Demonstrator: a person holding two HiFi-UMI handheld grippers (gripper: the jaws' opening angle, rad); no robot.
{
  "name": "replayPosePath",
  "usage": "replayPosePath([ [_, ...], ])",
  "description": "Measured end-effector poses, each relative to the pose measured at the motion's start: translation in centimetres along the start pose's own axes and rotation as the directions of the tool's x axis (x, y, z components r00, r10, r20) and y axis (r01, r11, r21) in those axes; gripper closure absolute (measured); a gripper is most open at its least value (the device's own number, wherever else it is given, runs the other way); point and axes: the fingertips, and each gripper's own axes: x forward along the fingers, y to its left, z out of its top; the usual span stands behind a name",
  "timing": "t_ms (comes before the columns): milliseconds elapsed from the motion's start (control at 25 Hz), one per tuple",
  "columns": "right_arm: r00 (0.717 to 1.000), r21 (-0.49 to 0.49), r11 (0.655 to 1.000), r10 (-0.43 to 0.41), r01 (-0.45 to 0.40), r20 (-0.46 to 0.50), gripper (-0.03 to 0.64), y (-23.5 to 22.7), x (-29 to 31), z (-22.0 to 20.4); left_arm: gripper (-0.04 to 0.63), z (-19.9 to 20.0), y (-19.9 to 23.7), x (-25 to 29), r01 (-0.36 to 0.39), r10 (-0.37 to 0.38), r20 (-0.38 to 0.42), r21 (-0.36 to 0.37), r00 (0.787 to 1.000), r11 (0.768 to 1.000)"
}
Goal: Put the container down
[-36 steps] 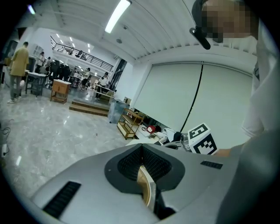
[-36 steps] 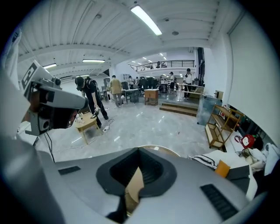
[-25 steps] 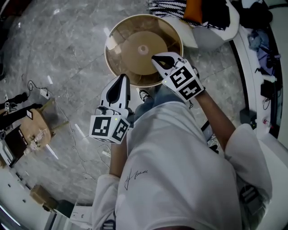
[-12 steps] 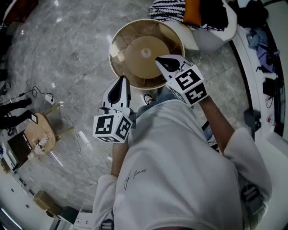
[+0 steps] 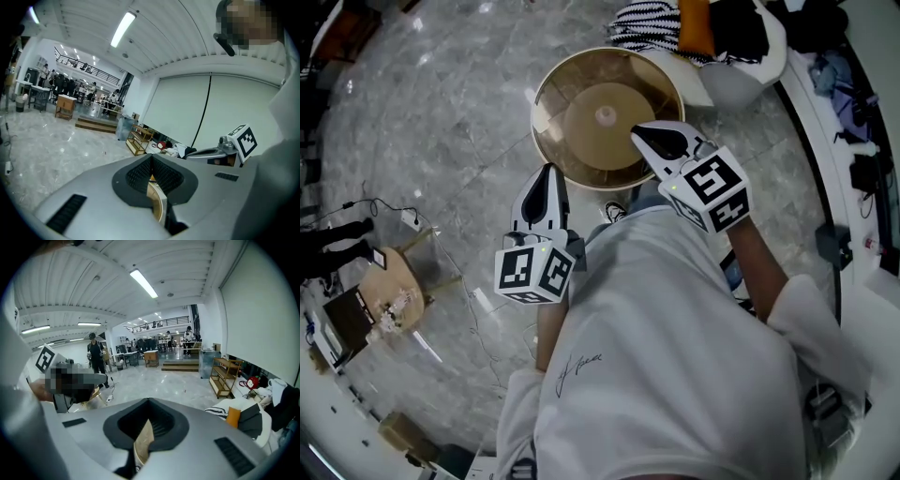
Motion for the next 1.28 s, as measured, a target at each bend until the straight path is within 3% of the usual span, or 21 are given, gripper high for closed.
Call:
replayPosePath([
  [440, 0.998, -0.019, 0.999, -0.026, 0.027, 0.061, 0.603, 0.9, -4.2, -0.1, 0.581, 0.3, -2.0, -2.5, 0.055, -0.055, 0.062, 0.012, 0.997, 0.998],
  [600, 0.998, -0.021, 0.999, -0.028, 0.029, 0.059, 0.603, 1.3, -4.8, -0.6, 0.580, 0.0, -2.7, -3.1, 0.086, -0.085, 0.069, -0.016, 0.994, 0.996],
  [760, 0.998, -0.028, 0.999, -0.021, 0.023, 0.061, 0.603, 2.0, -5.1, -0.8, 0.580, -0.2, -2.6, -3.5, 0.067, -0.067, 0.064, 0.001, 0.996, 0.998],
  [920, 0.998, -0.037, 0.999, -0.019, 0.021, 0.055, 0.603, 2.3, -5.2, -1.1, 0.580, -0.3, -2.1, -3.9, 0.062, -0.057, 0.085, -0.051, 0.995, 0.997],
  [1080, 0.999, -0.042, 0.999, -0.017, 0.019, 0.046, 0.603, 2.7, -5.0, -1.2, 0.580, -0.6, -1.7, -4.4, 0.041, -0.039, 0.076, -0.033, 0.996, 0.999],
  [1280, 0.999, -0.054, 0.998, -0.008, 0.010, 0.037, 0.603, 2.7, -4.9, -1.5, 0.580, -1.2, -2.4, -4.3, 0.069, -0.067, 0.061, -0.044, 0.996, 0.997],
])
